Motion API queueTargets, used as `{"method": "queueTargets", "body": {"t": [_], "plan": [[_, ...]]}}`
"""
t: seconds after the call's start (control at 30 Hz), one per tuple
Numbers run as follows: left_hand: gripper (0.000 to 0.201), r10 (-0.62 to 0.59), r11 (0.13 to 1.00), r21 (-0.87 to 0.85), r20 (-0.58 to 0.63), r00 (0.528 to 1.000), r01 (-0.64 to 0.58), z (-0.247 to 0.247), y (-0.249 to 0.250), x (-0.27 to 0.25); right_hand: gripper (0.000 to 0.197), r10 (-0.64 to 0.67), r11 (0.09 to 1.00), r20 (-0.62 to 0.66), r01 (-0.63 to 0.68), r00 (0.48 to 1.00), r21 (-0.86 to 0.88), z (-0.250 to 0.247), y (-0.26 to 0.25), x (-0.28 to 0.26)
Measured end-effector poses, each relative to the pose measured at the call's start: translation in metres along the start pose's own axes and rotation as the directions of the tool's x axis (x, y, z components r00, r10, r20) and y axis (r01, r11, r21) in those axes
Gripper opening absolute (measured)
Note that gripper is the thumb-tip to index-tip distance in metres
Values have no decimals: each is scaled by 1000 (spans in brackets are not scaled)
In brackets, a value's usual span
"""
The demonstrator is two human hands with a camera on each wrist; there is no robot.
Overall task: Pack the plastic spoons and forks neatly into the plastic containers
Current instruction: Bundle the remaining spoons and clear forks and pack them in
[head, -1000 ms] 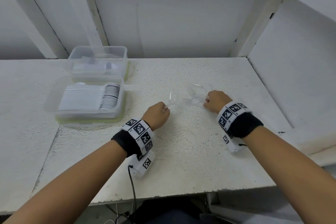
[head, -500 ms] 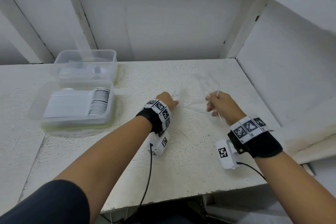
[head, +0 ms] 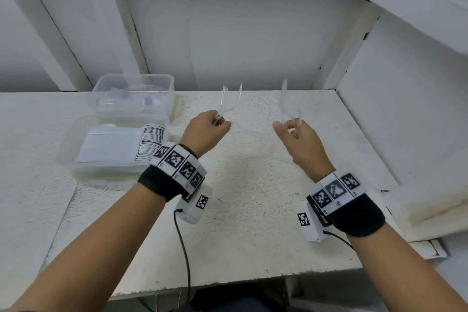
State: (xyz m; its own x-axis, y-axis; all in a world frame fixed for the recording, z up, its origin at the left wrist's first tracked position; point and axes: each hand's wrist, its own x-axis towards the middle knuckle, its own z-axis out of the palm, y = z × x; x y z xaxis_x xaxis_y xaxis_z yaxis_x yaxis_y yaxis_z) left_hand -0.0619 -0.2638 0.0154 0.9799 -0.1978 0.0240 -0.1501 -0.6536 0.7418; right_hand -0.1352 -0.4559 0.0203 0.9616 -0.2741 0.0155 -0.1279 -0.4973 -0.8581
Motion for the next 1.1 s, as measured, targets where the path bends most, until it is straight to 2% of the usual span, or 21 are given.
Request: {"method": "queueTargets", "body": {"t": [0.1, 0.23, 0.33, 0.4, 0.57, 0.7, 0.87, 1.0, 1.1], "plan": [[32, 0, 999, -52, 4, 1000, 0, -11, -3, -17, 20, -122, 981, -7, 120, 992, -153, 18, -15, -3], [22, -80, 976, -198, 45, 996, 87, -13, -9, -36, 24, -187, 970, 81, 197, 979, -142, 47, -22, -5], [24, -195, 893, -397, 85, 977, 213, -13, -16, -46, 28, -124, 992, 149, 128, 981, -17, 63, -21, -10], [28, -239, 840, -471, 126, 963, 270, -14, -19, -52, 27, -94, 995, 183, 90, 979, 30, 70, -19, -14], [32, -249, 790, -527, 189, 950, 312, -20, -26, -62, 11, -59, 995, 204, 42, 977, 90, 82, -16, -24], [27, -252, 748, -576, 214, 944, 330, -21, -29, -67, 20, -61, 992, 192, 38, 980, 122, 83, -19, -27], [26, -235, 710, -615, 252, 939, 343, -21, -30, -70, 7, -43, 990, 225, 12, 973, 140, 82, -21, -28], [48, -264, 691, -623, 255, 930, 367, -20, -29, -70, 13, -61, 985, 147, 36, 987, 168, 78, -19, -26], [45, -309, 617, -671, 275, 911, 411, -19, -28, -67, 14, -21, 964, 16, 16, 1000, 266, 76, -18, -24]]}}
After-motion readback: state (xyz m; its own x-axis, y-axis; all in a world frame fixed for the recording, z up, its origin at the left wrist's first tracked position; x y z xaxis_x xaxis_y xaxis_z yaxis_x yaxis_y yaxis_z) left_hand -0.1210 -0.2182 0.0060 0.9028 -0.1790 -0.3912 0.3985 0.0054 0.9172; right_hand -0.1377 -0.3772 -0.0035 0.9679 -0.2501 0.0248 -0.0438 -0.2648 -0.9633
